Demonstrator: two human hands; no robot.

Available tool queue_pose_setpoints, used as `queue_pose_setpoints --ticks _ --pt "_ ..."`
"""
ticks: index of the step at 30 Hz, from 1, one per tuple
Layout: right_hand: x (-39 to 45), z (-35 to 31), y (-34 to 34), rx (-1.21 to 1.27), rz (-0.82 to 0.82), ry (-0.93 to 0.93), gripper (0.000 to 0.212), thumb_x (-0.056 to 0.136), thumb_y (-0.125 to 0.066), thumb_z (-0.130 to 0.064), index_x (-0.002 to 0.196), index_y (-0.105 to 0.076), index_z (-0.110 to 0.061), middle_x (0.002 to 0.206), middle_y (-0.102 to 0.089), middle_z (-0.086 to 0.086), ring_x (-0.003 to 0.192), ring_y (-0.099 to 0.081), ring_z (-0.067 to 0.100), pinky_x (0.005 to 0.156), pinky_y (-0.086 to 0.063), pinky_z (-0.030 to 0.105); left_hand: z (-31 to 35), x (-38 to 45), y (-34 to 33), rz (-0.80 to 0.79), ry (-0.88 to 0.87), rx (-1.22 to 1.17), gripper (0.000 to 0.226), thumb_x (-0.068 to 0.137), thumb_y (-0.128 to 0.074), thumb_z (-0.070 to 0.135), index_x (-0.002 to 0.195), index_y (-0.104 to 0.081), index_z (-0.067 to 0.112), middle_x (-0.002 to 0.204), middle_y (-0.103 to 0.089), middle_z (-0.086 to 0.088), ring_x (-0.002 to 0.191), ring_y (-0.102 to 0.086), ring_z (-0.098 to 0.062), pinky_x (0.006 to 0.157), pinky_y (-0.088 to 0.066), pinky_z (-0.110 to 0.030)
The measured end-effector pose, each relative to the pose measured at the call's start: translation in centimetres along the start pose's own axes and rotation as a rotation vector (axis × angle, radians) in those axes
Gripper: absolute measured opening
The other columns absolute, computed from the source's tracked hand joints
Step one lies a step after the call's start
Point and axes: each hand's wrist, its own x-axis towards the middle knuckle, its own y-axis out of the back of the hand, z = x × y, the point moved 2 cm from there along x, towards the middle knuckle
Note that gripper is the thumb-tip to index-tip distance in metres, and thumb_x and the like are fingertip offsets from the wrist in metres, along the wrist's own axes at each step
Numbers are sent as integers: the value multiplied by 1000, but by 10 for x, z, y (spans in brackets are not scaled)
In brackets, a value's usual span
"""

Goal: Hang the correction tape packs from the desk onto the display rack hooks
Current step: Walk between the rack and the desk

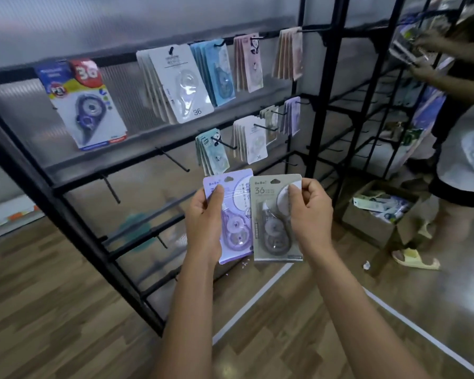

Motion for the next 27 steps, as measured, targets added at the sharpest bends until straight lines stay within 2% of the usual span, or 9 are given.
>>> queue_pose_setpoints --ticks 2,6,10,13,15,19,21,24,27 --pt "29 9 -5 2 -13 -15 7 92 -54 -20 88 -57 -25 81 -66 -5 79 -62 13 76 -52 38 -3 25 -21 -4 -30 21 13 97 -55 20 99 -67 18 101 -74 -6 100 -67 -31 89 -54 -48" --pt "93 30 -21 -3 -26 -15 4 90 -56 -20 91 -56 -24 78 -62 -12 73 -57 7 71 -48 29 -14 79 -55 -25 -37 12 14 98 -53 17 96 -67 20 92 -75 0 85 -72 -19 71 -59 -34" --pt "156 50 -40 -19 -42 5 9 89 -60 -25 82 -55 -29 71 -60 -12 63 -53 -4 61 -44 17 -32 141 -93 -43 -48 -1 15 97 -54 16 96 -68 19 98 -74 -6 97 -68 -30 86 -56 -46" --pt "203 63 -49 -44 -35 31 10 89 -60 -24 80 -57 -23 67 -59 -12 59 -52 -10 55 -40 9 -43 185 -127 -76 -96 31 15 98 -53 15 102 -67 10 79 -73 12 74 -67 -5 64 -55 -22" --pt "231 71 -52 -53 -11 14 15 89 -60 -26 78 -56 -17 66 -59 -10 58 -51 -6 57 -42 17 -47 208 -145 -78 -99 60 15 98 -54 18 102 -67 10 74 -72 16 67 -65 2 57 -49 -13" --pt "275 94 -59 -21 -28 -65 18 88 -60 -29 84 -59 -12 82 -67 7 72 -59 12 72 -51 38 -59 245 -166 -46 -45 94 14 97 -55 22 96 -69 22 90 -73 7 86 -65 -11 75 -54 -27" --pt "296 107 -63 6 -55 -103 20 87 -59 -32 86 -59 -12 87 -67 12 82 -64 24 78 -54 48 -64 262 -176 -16 -33 94 14 97 -55 22 96 -69 24 91 -74 8 89 -67 -14 77 -55 -27" --pt "327 127 -70 39 -97 -143 13 82 -59 -40 84 -62 -27 83 -70 -1 82 -68 20 79 -55 50 -74 285 -190 48 -42 109 14 96 -56 21 94 -70 24 91 -75 4 87 -69 -16 76 -56 -31" --pt "361 148 -77 78 -163 -178 20 72 -59 -52 82 -63 -36 79 -71 -8 78 -69 15 78 -56 50 -86 303 -206 138 -53 151 17 95 -59 21 82 -69 25 79 -74 3 72 -68 -15 65 -56 -33"
